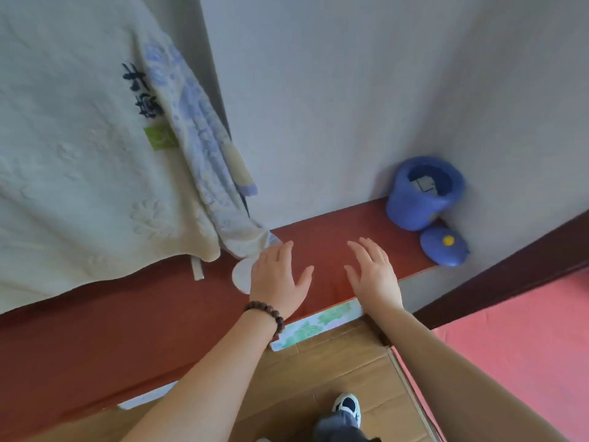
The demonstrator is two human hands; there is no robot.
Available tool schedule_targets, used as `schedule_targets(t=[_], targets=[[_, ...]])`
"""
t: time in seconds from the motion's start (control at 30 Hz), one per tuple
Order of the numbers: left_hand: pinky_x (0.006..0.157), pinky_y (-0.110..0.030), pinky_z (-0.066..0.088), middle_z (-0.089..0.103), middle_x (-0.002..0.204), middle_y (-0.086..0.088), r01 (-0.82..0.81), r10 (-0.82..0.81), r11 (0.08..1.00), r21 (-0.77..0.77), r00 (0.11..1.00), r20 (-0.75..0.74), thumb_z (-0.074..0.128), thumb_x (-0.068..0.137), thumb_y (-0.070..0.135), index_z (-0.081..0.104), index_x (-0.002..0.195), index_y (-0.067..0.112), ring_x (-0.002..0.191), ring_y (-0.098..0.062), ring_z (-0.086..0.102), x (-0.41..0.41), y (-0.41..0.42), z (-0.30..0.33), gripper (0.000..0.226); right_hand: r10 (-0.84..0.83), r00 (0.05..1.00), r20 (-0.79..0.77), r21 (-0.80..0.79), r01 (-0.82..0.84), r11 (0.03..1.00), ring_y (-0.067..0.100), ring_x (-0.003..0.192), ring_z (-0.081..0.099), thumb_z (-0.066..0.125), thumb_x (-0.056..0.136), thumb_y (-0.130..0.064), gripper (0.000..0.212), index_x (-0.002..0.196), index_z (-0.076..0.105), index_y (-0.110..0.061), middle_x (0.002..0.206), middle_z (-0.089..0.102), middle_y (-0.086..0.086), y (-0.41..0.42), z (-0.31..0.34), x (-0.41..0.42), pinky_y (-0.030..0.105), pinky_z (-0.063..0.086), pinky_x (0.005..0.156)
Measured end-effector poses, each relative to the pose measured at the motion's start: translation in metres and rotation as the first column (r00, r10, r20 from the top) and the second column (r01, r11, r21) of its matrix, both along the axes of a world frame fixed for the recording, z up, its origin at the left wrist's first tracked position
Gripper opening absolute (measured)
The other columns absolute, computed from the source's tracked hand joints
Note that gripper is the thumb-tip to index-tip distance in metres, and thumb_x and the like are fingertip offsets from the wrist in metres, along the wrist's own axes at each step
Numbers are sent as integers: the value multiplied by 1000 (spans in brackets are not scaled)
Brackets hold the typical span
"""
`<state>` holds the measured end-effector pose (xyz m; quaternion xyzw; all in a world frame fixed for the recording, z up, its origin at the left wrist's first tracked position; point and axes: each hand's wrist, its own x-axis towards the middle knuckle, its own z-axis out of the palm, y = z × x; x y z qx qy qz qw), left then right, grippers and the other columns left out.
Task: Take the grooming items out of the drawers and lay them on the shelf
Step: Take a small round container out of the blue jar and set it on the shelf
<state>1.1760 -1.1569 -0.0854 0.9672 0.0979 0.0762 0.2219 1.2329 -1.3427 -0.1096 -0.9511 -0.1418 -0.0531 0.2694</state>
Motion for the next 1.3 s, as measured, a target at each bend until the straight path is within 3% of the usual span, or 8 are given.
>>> schedule_targets(t=[0.17, 0.3, 0.6, 0.73, 0.9, 1.0, 1.13, 1.3], targets=[[109, -45, 36, 44, 144, -12, 119, -119, 993, -3, 993, -4, 52, 88, 54, 38, 141, 11, 135, -27, 38, 66, -72, 1, 70, -225, 973, -45, -5, 225, 974, 34, 124, 44, 62, 87, -18, 46, 131, 53, -11, 136, 48, 13, -87, 6, 40, 48, 43, 99], [107, -46, 38, 41, 145, -12, 144, -144, 989, -17, 990, 7, 53, 85, 59, 31, 144, 11, 134, -28, 38, 120, -123, 9, 79, -395, 902, -176, -13, 399, 917, 37, 122, 44, 59, 89, -20, 51, 137, 44, -9, 138, 43, 14, -147, 3, 85, 44, 41, 97], [109, -43, 33, 24, 155, -13, 164, -162, 986, 18, 985, -60, 55, 80, 67, 7, 152, 11, 140, -29, 29, 189, -181, 10, 103, -317, 885, -342, -26, 328, 944, 30, 129, 41, 50, 96, -18, 45, 138, 41, -4, 142, 43, 15, -182, -22, 131, 28, 29, 102], [110, -43, 32, 23, 156, -11, 184, -182, 983, 16, 980, -74, 56, 79, 66, 5, 152, 11, 141, -29, 28, 206, -187, 9, 104, -322, 886, -335, 18, 347, 938, 34, 109, 50, 56, 91, -11, 22, 108, 59, 4, 120, 55, 18, -185, -36, 135, 30, 34, 88], [113, -44, 29, 20, 158, -9, 216, -217, 976, -20, 972, -92, 55, 80, 66, 7, 153, 11, 143, -27, 24, 220, -183, 5, 104, -347, 889, -298, 104, 391, 914, 26, 92, 50, 55, 87, 1, 6, 92, 59, 0, 101, 57, 12, -184, -31, 131, 17, 25, 70], [113, -43, 28, 20, 158, -9, 222, -226, 974, -49, 969, -98, 56, 79, 67, 6, 152, 10, 143, -26, 24, 226, -180, 5, 106, -376, 895, -240, 138, 415, 899, 24, 100, 51, 53, 89, 0, 15, 102, 60, -1, 113, 58, 12, -188, -13, 120, 11, 25, 75], [112, -43, 32, 25, 156, -8, 219, -232, 968, -125, 968, -96, 63, 77, 64, 8, 152, 10, 140, -26, 31, 232, -177, 7, 107, -430, 898, -94, 194, 440, 877, 27, 104, 55, 56, 90, -3, 18, 106, 62, -5, 118, 60, 8, -187, 20, 101, 15, 31, 80], [107, -43, 38, 35, 150, -9, 226, -237, 965, -130, 969, -75, 64, 73, 66, 17, 150, 9, 135, -26, 39, 235, -174, 10, 106, -357, 934, -3, 259, 345, 902, 21, 114, 52, 54, 91, -4, 26, 116, 60, -4, 127, 57, 9, -162, 67, 134, 13, 32, 92]])
